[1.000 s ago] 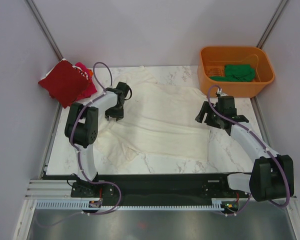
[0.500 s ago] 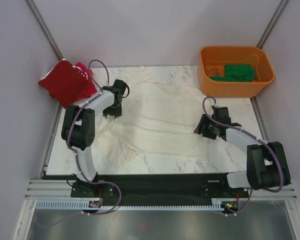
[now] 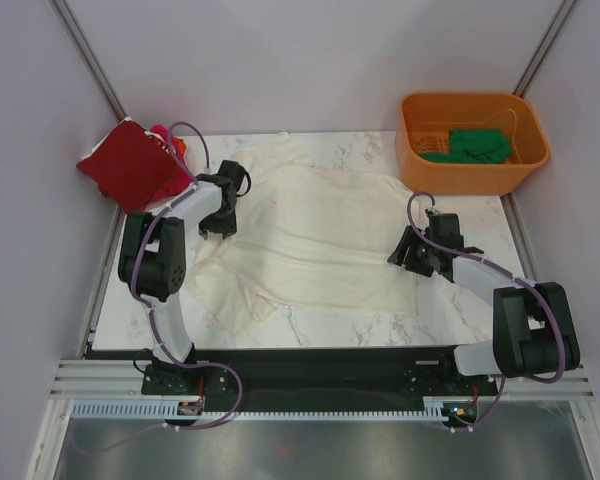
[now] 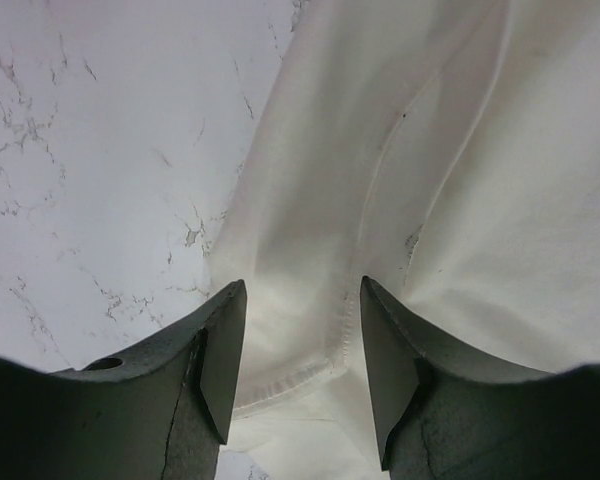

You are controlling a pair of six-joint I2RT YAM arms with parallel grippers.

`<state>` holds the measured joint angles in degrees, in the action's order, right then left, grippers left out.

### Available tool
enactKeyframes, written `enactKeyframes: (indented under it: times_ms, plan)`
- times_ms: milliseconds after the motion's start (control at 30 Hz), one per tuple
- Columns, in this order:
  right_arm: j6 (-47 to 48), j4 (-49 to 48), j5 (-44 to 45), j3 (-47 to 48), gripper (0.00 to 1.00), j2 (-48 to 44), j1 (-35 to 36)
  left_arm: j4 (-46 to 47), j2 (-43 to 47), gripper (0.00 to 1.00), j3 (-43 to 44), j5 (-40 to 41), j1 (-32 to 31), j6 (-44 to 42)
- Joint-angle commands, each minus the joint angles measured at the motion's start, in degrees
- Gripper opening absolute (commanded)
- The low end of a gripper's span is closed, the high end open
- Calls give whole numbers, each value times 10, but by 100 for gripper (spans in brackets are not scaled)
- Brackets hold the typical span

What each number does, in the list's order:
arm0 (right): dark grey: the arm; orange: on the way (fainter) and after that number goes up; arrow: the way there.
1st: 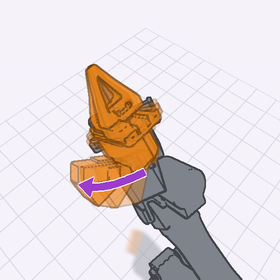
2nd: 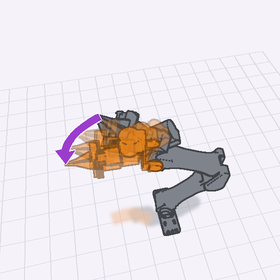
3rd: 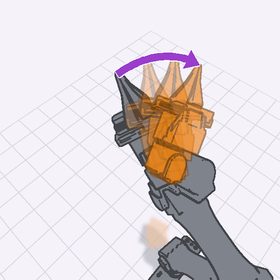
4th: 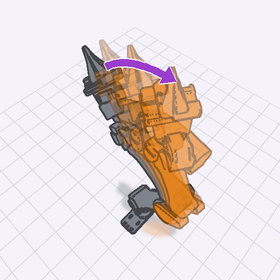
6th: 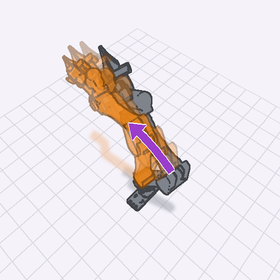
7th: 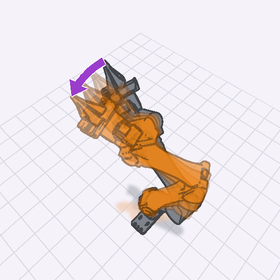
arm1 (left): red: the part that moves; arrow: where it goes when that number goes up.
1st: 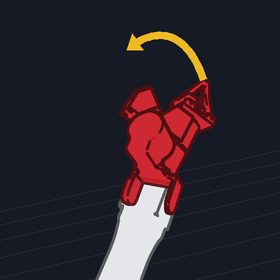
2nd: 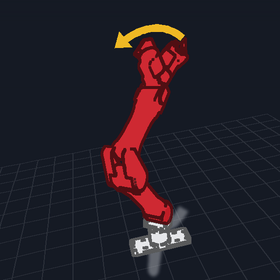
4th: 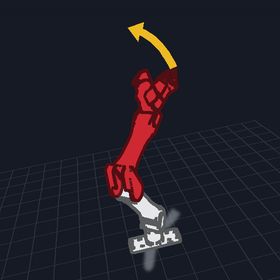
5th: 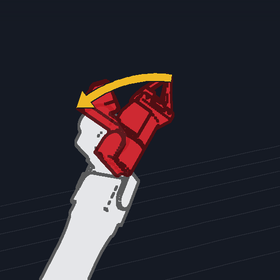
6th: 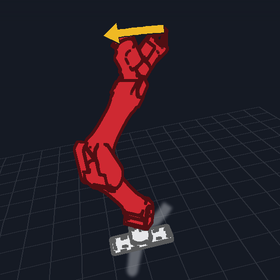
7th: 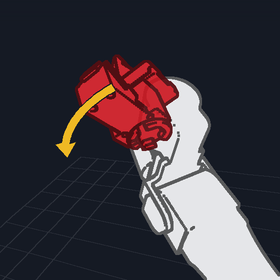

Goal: Fold and stack the t-shirts
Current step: Flatten the tshirt out

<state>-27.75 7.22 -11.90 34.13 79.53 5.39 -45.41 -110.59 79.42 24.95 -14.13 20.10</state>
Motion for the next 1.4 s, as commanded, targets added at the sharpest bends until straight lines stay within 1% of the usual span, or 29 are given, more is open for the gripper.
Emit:
enactKeyframes:
  times_ms: [0,167,500,700,733,900,1033,1233,1267,1367]
  plan:
    - [6,14,16,-15,65,13,-5,1,20,57,0,8,-5,19]
    - [6,11,13,-15,65,16,-4,1,50,57,2,8,-10,19]
    - [8,9,13,-13,65,16,-5,1,19,57,-19,8,-16,19]
    - [9,8,13,-15,65,17,-4,1,25,57,-30,8,-24,19]
    - [9,7,12,-15,65,17,-5,61,28,83,-32,-123,-26,-3]
    - [9,5,8,-16,65,17,-5,92,46,96,-61,-161,-33,-6]
    - [9,4,7,-18,65,16,-5,108,65,95,-72,-148,-34,-1]
    - [10,4,7,-19,65,15,-4,106,56,86,-74,-111,-34,1]
    - [10,4,7,-19,65,15,-5,106,56,80,-73,-103,-34,1]
    - [10,2,5,-20,65,16,-4,103,55,71,-73,-77,-33,2]
